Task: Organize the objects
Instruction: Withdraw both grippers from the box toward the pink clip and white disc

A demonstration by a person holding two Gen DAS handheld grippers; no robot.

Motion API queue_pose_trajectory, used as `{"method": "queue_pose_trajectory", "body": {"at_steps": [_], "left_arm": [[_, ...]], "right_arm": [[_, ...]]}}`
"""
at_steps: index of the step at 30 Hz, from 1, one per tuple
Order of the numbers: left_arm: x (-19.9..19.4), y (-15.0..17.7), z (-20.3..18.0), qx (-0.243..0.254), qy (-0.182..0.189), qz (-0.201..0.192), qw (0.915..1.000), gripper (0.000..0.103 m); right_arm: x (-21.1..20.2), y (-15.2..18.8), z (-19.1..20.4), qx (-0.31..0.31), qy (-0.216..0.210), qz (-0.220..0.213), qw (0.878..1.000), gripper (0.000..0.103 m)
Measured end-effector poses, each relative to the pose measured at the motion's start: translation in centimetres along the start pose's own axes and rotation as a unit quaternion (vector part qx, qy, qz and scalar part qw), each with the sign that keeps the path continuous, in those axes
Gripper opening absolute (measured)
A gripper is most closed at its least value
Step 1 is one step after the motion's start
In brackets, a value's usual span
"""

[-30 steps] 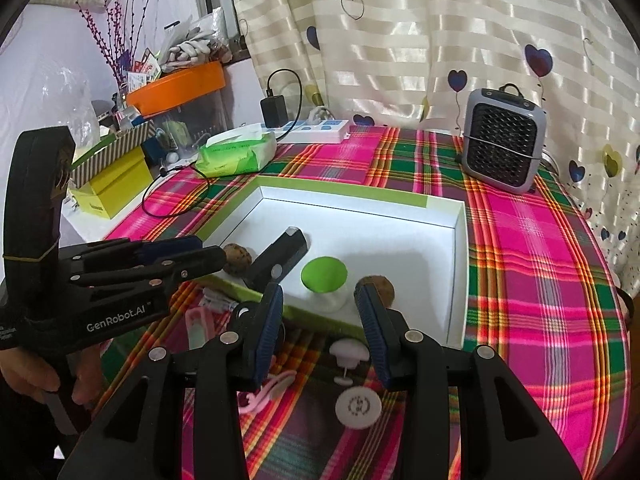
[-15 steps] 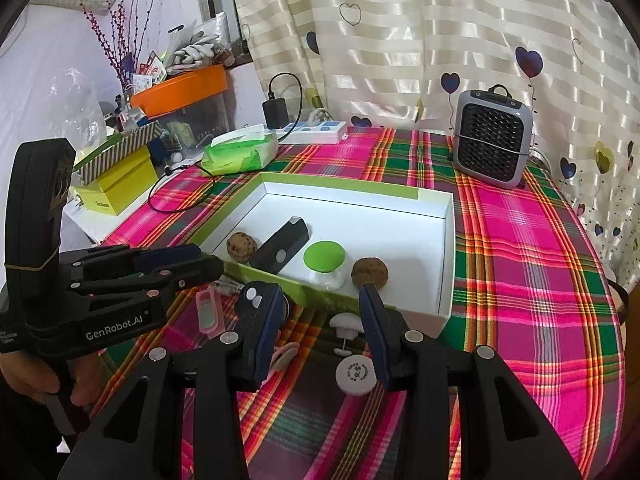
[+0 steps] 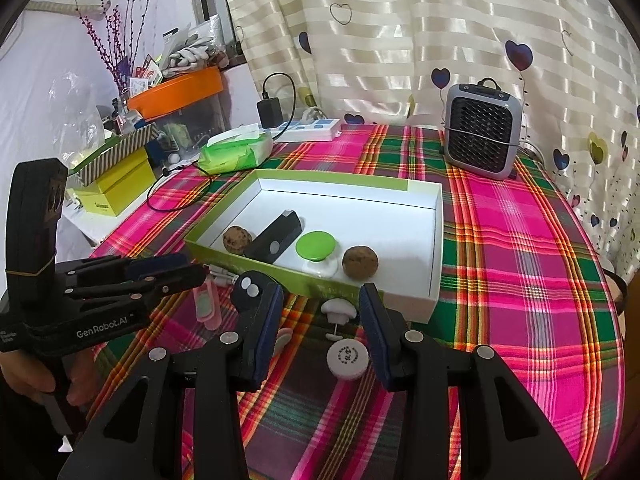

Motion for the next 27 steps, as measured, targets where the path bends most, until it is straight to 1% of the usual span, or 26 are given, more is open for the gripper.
{"method": "queue_pose_trajectory", "body": {"at_steps": [19, 27], "left_arm": [[0.6, 1.6, -0.4, -0.008, 0.013, 0.021, 0.9997, 0.031], [0.7, 1.7, -0.5, -0.01, 0.015, 0.022, 0.9996, 0.031]], "right_arm": [[0.1, 1.1, -0.9, 0.01, 0.001, 0.012, 1.0, 0.041], [0.1, 1.6, -1.5, 0.013, 0.003, 0.017, 1.0, 0.041]]}}
Point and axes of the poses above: each gripper's, at about its wrist camera, not at the fingertips, and x roughly the way its jaws point, z to its left, y to its underside, the point moved 3 cm from there along x, roughly the way its jaws point, and after that the axes turned 6 degrees about x, right-handed, at the moved point
